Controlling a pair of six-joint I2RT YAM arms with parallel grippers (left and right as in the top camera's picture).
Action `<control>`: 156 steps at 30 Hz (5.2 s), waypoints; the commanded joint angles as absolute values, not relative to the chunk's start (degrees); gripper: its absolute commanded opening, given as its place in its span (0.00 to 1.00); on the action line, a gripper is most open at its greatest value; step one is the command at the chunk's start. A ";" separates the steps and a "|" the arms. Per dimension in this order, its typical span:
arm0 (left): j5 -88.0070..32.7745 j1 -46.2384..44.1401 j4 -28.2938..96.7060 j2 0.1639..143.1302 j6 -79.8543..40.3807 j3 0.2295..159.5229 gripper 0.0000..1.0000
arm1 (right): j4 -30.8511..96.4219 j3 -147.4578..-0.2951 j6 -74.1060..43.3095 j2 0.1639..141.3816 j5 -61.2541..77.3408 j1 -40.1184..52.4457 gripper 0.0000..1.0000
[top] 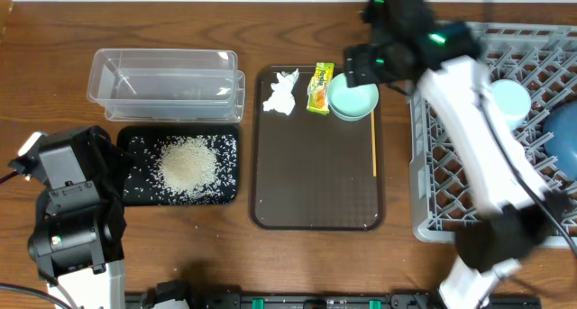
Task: Sort waste into correct bins and load items into the dishwasher rack
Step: 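Reach the right gripper to the mint-green bowl rim and grasp it, then lift the mint-green bowl over the dish rack with the right gripper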
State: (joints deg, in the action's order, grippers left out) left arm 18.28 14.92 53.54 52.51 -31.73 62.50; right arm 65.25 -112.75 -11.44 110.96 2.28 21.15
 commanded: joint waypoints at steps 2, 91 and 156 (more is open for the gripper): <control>18.46 15.20 53.54 52.36 -32.18 63.55 0.91 | 66.57 -117.47 -11.53 122.58 -1.56 24.12 0.54; 18.46 15.20 53.54 52.36 -32.18 63.55 0.91 | 80.66 -88.79 19.33 100.42 62.15 -23.62 0.01; 18.46 15.20 53.54 52.36 -32.21 63.55 0.91 | 88.53 -76.01 36.95 95.57 71.09 -56.16 0.01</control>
State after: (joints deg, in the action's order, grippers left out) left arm 18.28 14.92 53.54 52.51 -31.73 62.50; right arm 89.49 -76.23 35.27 96.38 67.55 -52.84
